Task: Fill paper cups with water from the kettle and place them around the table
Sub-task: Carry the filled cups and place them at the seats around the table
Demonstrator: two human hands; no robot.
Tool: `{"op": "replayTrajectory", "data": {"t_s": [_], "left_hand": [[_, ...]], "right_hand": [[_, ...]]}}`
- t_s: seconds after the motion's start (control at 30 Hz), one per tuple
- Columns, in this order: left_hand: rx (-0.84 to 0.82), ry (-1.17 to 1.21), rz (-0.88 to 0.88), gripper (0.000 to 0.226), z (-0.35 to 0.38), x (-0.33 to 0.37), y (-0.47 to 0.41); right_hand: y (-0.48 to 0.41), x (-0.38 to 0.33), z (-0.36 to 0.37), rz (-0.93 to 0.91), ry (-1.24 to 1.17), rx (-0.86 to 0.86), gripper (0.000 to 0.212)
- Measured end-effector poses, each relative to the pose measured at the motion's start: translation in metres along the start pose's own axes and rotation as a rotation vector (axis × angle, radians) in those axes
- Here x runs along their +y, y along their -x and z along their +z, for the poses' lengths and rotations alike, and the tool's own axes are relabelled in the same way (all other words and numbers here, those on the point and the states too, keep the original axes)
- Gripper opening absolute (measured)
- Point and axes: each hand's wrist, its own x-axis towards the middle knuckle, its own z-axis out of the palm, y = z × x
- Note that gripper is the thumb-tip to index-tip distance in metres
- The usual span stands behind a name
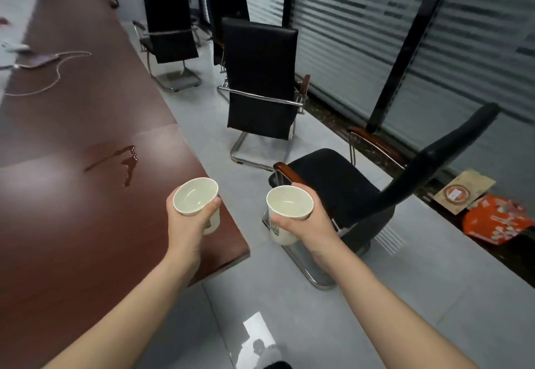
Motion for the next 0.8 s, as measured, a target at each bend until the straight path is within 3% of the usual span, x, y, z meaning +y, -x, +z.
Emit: {"op": "replayTrajectory", "data": {"t_s": [0.43, 0.57, 0.8], "left_hand": [[0.248, 0.041, 0.070, 0.055, 0.069, -0.033, -0.125], [0.334, 0.057, 0.072, 0.070, 0.068, -0.028, -0.156], [0.493, 0.056, 0.139, 0.059, 0.047, -0.011, -0.197]], "right_hand": [[-0.211, -0.014, -0.022, -0.081, 0.028, -0.181, 0.059], [-0.273, -0.032, -0.006, -0.093, -0.024, -0.213, 0.064], [-0.360, -0.086, 0.050, -0.134, -0.046, -0.338, 0.064]]}}
